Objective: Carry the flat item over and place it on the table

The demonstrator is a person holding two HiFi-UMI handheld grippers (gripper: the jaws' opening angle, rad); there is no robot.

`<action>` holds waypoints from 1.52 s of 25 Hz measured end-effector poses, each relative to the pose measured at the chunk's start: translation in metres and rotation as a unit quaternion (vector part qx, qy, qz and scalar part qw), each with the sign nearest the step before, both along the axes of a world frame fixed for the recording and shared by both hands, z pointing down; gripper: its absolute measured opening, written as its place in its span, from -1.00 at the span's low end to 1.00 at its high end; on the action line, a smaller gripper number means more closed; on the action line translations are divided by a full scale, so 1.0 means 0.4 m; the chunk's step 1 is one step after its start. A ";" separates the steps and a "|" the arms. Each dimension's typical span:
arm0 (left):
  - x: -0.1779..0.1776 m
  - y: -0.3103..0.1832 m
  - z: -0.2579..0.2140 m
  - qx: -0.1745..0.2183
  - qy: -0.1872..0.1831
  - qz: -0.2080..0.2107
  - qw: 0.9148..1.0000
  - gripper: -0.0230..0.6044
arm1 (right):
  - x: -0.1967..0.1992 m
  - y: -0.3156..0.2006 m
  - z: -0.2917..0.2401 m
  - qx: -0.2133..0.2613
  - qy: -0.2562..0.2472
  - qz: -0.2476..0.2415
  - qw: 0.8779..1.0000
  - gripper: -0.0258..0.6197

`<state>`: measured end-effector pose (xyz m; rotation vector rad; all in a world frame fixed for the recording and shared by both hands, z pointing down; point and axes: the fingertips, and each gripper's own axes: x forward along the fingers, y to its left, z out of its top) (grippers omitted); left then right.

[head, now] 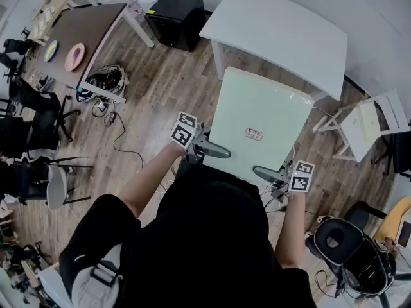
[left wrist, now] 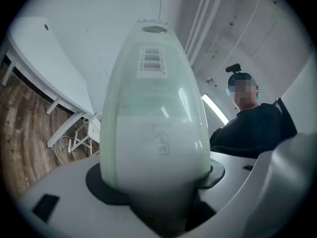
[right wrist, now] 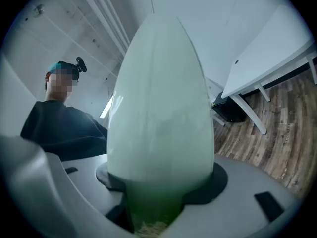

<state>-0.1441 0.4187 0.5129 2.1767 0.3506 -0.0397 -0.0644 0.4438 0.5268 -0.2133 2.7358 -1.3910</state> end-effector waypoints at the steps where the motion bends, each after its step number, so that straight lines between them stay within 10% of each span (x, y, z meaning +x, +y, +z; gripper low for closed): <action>1: -0.001 0.001 -0.005 0.003 0.000 0.002 1.000 0.10 | -0.001 0.002 -0.004 0.003 0.001 0.002 1.000 0.00; 21: 0.036 -0.029 0.041 -0.019 -0.016 0.033 0.999 0.10 | 0.036 -0.023 0.041 -0.032 -0.030 0.065 0.997 0.00; 38: 0.095 -0.448 0.069 -0.047 -0.006 0.042 0.998 0.10 | 0.093 -0.436 0.061 -0.057 -0.014 0.078 0.995 0.00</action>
